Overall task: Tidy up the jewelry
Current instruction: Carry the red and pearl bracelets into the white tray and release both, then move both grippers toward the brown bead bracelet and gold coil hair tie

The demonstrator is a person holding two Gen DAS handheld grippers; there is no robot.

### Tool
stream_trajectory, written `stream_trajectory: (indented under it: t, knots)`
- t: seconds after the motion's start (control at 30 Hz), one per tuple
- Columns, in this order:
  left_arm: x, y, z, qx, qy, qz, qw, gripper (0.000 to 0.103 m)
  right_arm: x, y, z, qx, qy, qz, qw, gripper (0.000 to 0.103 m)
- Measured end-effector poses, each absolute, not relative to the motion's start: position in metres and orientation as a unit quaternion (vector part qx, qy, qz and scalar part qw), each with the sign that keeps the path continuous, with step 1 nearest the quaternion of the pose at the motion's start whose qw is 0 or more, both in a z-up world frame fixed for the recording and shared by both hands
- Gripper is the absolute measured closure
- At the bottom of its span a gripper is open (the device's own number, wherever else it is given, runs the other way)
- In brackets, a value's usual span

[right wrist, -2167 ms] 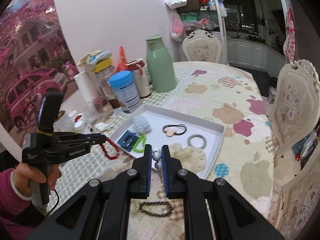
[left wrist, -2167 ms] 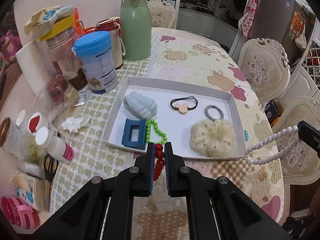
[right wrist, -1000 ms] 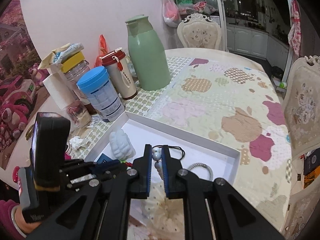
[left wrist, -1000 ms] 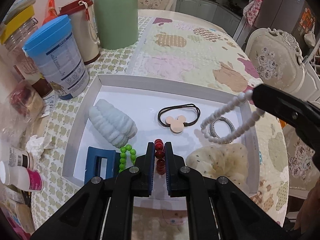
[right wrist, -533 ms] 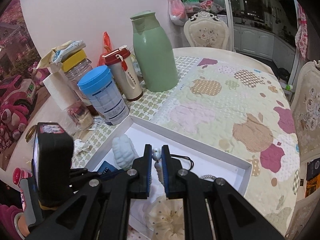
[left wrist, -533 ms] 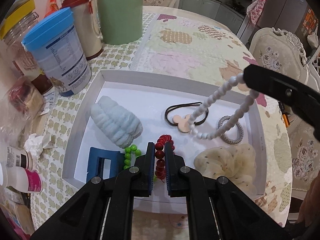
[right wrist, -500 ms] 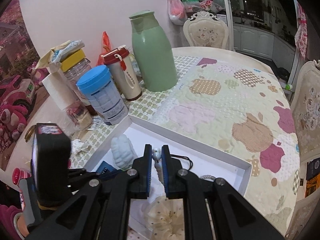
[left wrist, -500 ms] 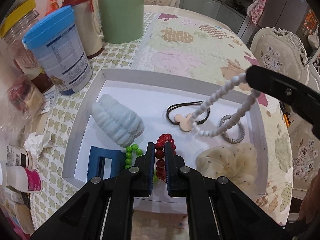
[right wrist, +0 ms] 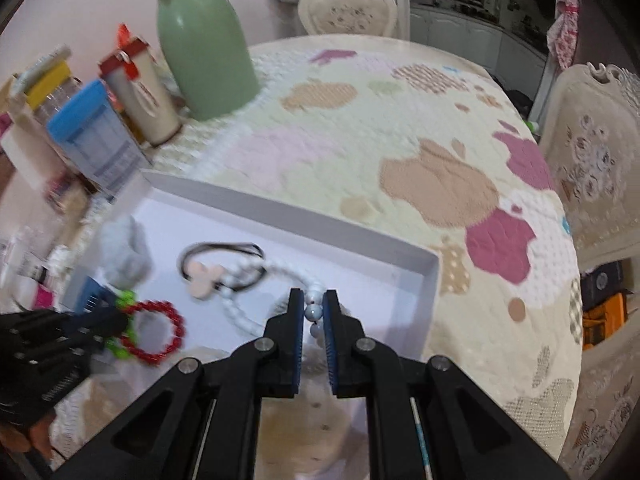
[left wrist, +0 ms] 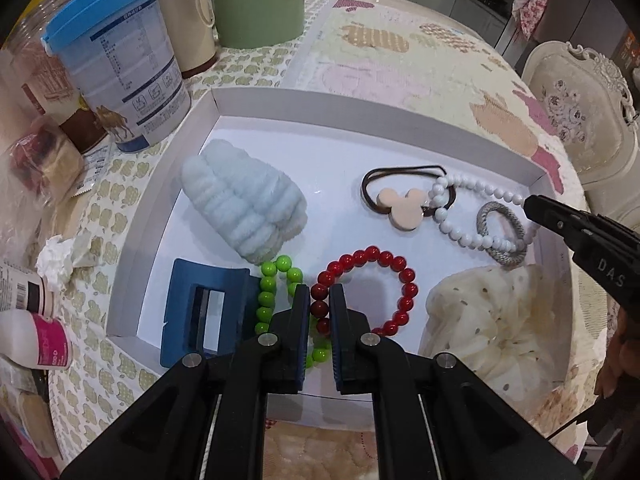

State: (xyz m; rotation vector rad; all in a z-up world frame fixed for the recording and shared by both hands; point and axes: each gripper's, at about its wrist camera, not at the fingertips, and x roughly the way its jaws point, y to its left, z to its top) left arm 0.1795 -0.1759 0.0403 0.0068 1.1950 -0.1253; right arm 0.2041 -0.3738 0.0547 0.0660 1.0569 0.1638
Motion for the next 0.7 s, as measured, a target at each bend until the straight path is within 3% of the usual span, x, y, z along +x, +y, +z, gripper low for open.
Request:
stream_trajectory:
  t: [0.1, 0.17, 0.23, 0.27, 0.7]
  knots:
    - [0.179, -0.175, 0.037, 0.000, 0.567, -0.058, 0.821, 0.101, 0.203, -0.377, 0.045, 0.031, 0.511, 0.066, 0.856, 0.089]
    - [0.178, -0.174, 0.036, -0.002, 0.570, -0.054, 0.820, 0.094, 0.201, -0.379, 0.043, 0.035, 0.515, 0.062, 0.854, 0.079]
    - [0.176, -0.172, 0.037, -0.009, 0.568, -0.055, 0.821, 0.079, 0.196, -0.380, 0.046, 0.043, 0.510, 0.062, 0.857, 0.069]
    - [0.175, -0.171, 0.037, -0.012, 0.568, -0.055, 0.821, 0.078, 0.193, -0.380, 0.049, 0.045, 0.507, 0.062, 0.859, 0.065]
    - [0.136, -0.165, 0.080, 0.003, 0.514, -0.041, 0.857, 0.077, 0.115, -0.367, 0.104, 0.059, 0.456, 0.082, 0.884, 0.058]
